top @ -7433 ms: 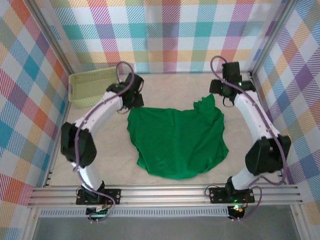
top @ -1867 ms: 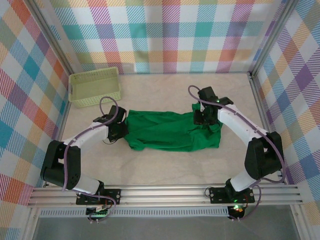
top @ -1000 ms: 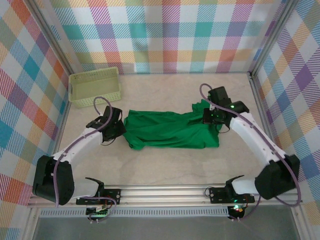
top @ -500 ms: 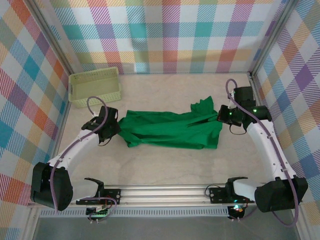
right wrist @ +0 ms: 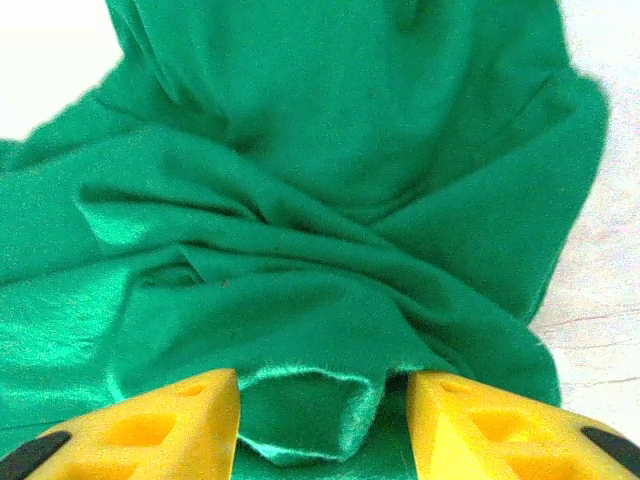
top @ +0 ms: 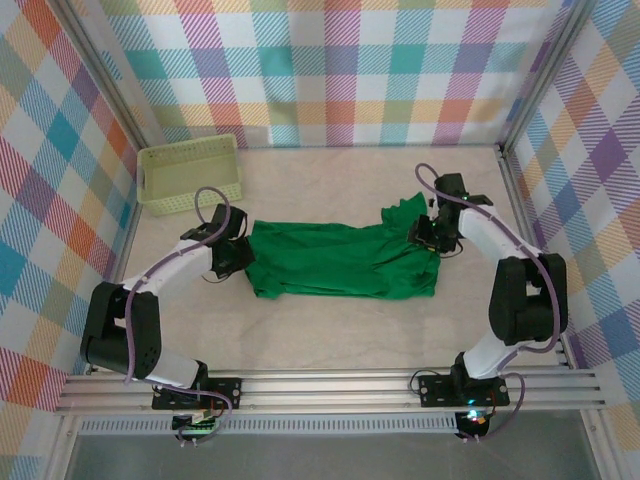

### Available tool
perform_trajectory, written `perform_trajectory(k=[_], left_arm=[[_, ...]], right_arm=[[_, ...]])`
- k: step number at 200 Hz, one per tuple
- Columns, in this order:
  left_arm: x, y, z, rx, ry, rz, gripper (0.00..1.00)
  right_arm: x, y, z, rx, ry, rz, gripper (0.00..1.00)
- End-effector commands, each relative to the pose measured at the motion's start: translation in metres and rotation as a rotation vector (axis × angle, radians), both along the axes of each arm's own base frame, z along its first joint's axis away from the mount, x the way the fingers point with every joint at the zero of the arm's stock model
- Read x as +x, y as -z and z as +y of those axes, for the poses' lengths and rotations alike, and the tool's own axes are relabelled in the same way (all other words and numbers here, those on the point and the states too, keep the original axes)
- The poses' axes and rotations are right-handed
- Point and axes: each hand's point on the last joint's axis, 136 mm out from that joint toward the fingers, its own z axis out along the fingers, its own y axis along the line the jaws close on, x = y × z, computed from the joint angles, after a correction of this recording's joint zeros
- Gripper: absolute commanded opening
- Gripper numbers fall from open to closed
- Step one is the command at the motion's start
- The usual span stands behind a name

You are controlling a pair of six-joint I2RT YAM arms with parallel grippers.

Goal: Fold the inside-out t-shirt

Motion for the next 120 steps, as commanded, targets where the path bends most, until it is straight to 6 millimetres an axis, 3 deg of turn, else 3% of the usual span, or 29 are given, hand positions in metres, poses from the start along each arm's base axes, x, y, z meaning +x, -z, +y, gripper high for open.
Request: perform_trajectory(k=[1,38,82,120], left_arm=[[0.004,-0.010,-0.005,-0.012,0.026,-0.031,0.00],[0.001,-0.009,-0.003,-0.013,0.020,-0.043,0.00],[-0.002,-0.012,0.000,-0.003,0.014,-0.058,0.00],[-0.003,-0.009,-0.001,-0.007,0.016,-0.054,0.00]], right_arm=[[0.016,-0.045,0.004,-0.028,-0.027,-0.131,0.47],[-0.009,-0.049,0.024,-0.127,-0.097,-0.115,0.37],[-0.023,-0.029,0.030,-0.250,-0.138,-0.045,0.29],[-0.024,-0.010,0.033,-0.323,-0.164,-0.004,0.29]])
